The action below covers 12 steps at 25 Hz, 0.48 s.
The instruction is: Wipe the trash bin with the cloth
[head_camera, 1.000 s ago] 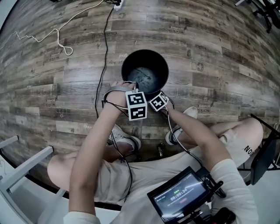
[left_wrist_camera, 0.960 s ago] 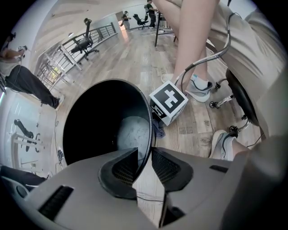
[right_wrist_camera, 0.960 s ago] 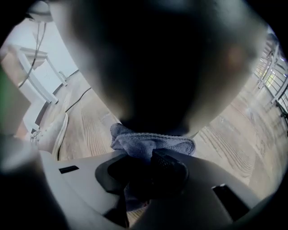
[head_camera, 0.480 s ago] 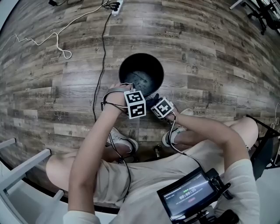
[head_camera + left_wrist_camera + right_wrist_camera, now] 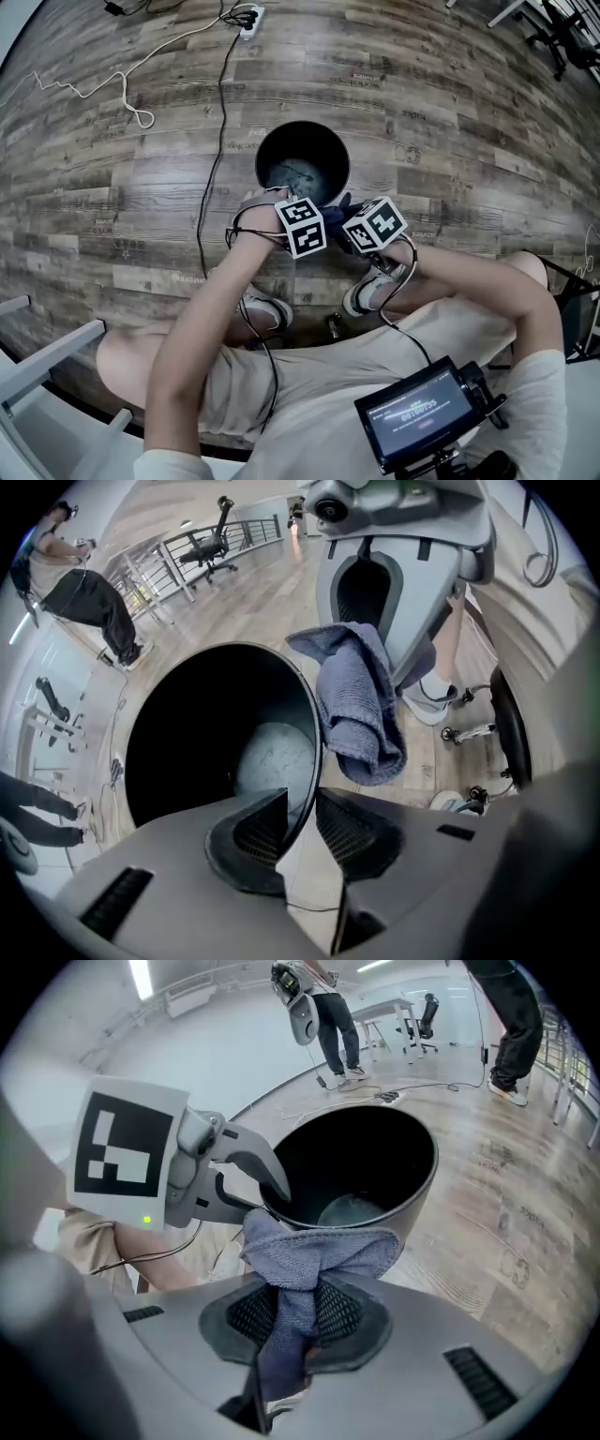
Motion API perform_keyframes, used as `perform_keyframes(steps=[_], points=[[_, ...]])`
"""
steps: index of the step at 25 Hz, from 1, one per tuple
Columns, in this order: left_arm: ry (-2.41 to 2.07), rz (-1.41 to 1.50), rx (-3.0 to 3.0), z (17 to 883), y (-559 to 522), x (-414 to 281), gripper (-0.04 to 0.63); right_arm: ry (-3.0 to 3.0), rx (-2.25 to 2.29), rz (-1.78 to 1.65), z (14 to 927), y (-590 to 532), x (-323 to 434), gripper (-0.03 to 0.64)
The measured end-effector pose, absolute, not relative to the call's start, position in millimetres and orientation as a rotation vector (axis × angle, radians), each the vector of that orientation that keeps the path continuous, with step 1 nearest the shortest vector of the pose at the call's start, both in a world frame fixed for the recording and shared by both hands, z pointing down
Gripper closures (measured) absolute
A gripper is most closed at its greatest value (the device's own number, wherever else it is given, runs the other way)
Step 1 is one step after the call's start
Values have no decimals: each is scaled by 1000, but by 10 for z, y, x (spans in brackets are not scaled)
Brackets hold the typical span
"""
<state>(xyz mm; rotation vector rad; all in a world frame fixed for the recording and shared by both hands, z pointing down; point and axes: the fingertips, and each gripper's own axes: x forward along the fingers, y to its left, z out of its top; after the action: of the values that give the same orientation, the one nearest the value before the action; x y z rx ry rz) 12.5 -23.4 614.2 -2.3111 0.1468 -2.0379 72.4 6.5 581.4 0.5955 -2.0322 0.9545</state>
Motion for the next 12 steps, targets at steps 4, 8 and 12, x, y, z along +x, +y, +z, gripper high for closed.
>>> perform_keyframes(steps=[4,8,12], points=[[48,-1949,-2417,6052,-186,147,497,-2044,595,989,5724,116,692,540],[-85,-1886,-2276,6012,-285,-56,476,-2049,591,1066,5718,153,567,540],[-148,-1848,-2072,6129,-385,-280,476,-2076,576,1054,5682,193,439,540]])
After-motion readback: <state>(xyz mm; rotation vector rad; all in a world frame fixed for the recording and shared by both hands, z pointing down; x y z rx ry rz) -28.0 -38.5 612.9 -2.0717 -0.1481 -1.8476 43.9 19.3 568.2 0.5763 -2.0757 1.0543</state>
